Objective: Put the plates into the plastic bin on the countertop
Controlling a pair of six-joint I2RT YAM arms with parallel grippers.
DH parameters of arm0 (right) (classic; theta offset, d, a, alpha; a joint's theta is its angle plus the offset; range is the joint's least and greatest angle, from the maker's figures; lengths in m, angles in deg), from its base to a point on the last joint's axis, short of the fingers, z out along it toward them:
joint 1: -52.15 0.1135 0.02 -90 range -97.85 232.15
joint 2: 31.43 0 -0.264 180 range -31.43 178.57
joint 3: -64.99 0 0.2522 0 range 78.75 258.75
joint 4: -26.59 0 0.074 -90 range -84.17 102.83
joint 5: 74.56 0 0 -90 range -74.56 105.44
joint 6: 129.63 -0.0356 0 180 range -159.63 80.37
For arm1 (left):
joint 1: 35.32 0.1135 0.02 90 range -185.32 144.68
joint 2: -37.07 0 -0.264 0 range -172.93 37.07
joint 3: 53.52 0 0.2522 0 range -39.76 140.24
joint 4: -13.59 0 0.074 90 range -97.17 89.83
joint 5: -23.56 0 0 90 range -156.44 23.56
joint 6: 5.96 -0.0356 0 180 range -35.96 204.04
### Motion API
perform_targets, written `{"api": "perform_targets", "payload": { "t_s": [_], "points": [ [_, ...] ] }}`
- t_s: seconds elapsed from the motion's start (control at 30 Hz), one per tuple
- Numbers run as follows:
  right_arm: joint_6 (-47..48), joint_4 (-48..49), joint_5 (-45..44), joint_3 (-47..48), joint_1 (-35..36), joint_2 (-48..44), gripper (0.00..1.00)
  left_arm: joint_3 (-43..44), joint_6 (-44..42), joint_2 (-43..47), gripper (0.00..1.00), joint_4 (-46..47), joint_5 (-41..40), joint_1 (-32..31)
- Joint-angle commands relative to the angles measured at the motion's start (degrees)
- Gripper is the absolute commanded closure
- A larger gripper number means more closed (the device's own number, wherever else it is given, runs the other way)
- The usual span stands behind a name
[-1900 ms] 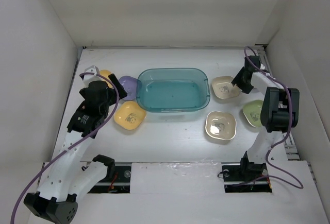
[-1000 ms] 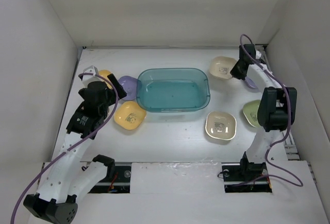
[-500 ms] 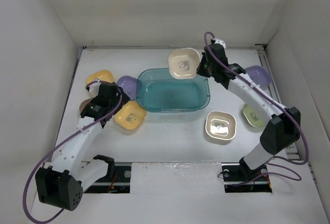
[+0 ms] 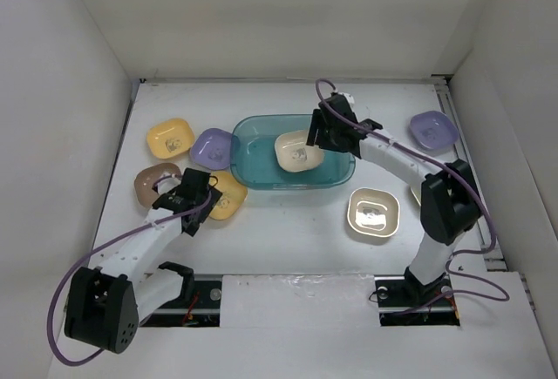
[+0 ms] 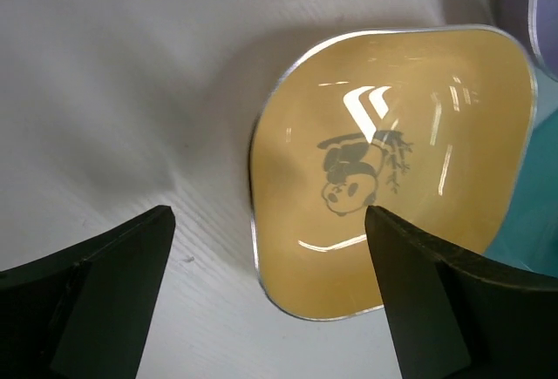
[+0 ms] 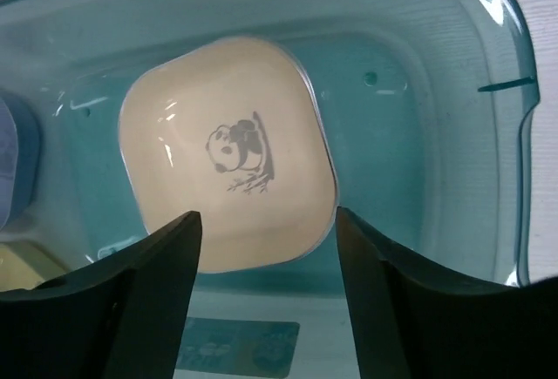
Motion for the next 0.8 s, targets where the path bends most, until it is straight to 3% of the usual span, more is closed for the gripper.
{"api": "perform_targets", "payload": {
  "t_s": [0.0, 0.07, 0.13, 0.27, 0.3, 0.37, 0.53, 0.6, 0.77],
  "points": [
    [-0.77, 4.22, -0.45, 2.08, 2.50, -0.60, 0.31, -3.26, 4.88, -0.17, 0.13, 2.19, -2.53, -0.19],
    [-0.77, 4.22, -0.45, 2.08, 3.03, -1.12, 0.30, -5.36, 5.50, -0.69, 0.26, 2.72, -2.54, -0.19],
    [-0.77, 3.69, -0.45, 2.61, 3.55, -2.52, 0.30, -5.91, 6.11, -1.22, 0.48, 4.21, -2.54, -0.19],
    [-0.24, 3.69, -0.98, 2.61, 3.56, -5.42, 0.30, -6.78, 7.26, -1.75, 0.71, 2.81, -3.68, -0.19],
    [-0.24, 3.17, -0.98, 2.61, 4.08, -5.95, 0.30, -6.18, 7.26, -1.75, 0.87, 2.20, -4.38, -0.19],
    [0.28, 2.64, -1.50, 2.61, 4.09, -7.70, 0.29, -5.47, 7.26, 0.88, 0.99, -1.21, -4.38, -0.19],
    [0.82, 1.50, -1.51, 2.61, 3.56, -9.47, 0.29, -0.56, 6.20, 11.33, 1.00, -9.22, -3.50, -0.19],
    [0.82, 1.49, -1.51, 2.61, 2.86, -10.09, 0.29, 0.16, 7.26, 16.43, 1.00, -11.07, -4.21, -3.08],
    [1.34, 0.35, -0.36, 2.61, 0.49, -11.32, 0.29, 8.92, 7.17, 18.82, 1.00, -16.95, -6.03, -3.62]
  ]
}}
